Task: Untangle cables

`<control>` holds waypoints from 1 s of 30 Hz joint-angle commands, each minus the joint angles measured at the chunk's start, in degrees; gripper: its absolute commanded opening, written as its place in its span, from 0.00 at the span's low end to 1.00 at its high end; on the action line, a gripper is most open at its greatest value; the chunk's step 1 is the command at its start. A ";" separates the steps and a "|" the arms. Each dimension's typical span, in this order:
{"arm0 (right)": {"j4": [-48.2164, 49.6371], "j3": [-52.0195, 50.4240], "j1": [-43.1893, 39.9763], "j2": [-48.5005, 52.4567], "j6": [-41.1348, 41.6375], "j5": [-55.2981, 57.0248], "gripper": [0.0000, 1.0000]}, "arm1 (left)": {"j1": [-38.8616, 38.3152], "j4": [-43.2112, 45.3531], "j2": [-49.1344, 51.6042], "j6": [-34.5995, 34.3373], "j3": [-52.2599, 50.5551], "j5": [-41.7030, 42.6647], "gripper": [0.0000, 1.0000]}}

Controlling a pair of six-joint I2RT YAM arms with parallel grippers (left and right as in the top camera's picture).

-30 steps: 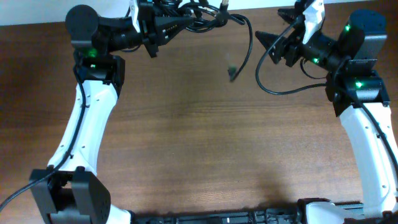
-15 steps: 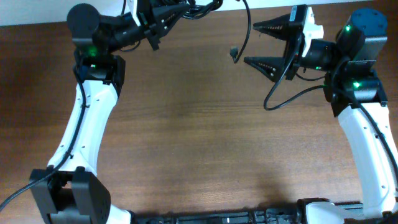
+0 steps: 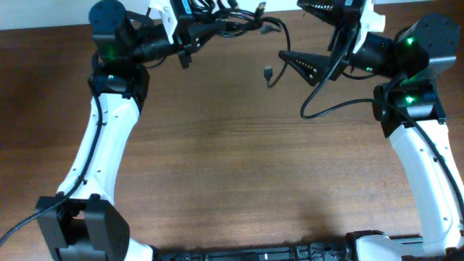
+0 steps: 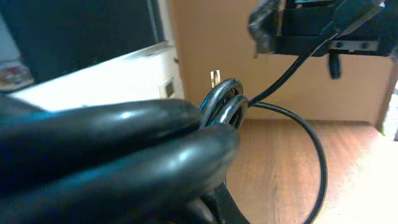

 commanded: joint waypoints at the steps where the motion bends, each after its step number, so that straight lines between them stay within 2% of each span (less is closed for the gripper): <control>1: -0.37 0.66 0.39 1.05 0.52 -6.49 0.94 | -2.69 2.10 -0.02 1.57 0.74 2.14 0.00; 4: -5.68 0.66 0.37 3.48 0.52 -7.63 0.86 | -3.76 5.40 -0.02 0.11 0.74 2.10 0.00; 7: -11.39 0.66 0.37 5.46 0.48 -6.95 0.78 | -3.50 9.97 -0.02 -4.59 0.74 2.08 0.00; 9: -18.73 0.66 0.26 6.88 -0.57 -2.03 0.73 | -2.08 14.64 -0.02 -10.43 0.74 1.88 0.00; 15: -26.25 0.66 -0.92 6.88 -1.40 12.61 0.73 | 1.86 18.34 -0.02 -21.88 0.74 1.92 0.00; 18: -24.28 0.66 -0.92 6.86 -0.74 12.50 0.79 | 3.61 18.10 -0.02 -25.16 0.74 2.32 0.00; 24: -10.84 0.68 -0.81 5.51 0.57 1.64 0.82 | 4.04 17.29 -0.02 -22.45 0.74 3.67 0.00; 28: -1.92 0.68 -0.81 3.41 0.55 4.42 0.84 | 3.91 11.47 -0.02 -20.41 0.74 4.04 0.00; 30: -0.57 0.70 -0.81 2.58 0.57 8.07 0.85 | 3.91 9.55 -0.02 -20.28 0.74 5.35 0.00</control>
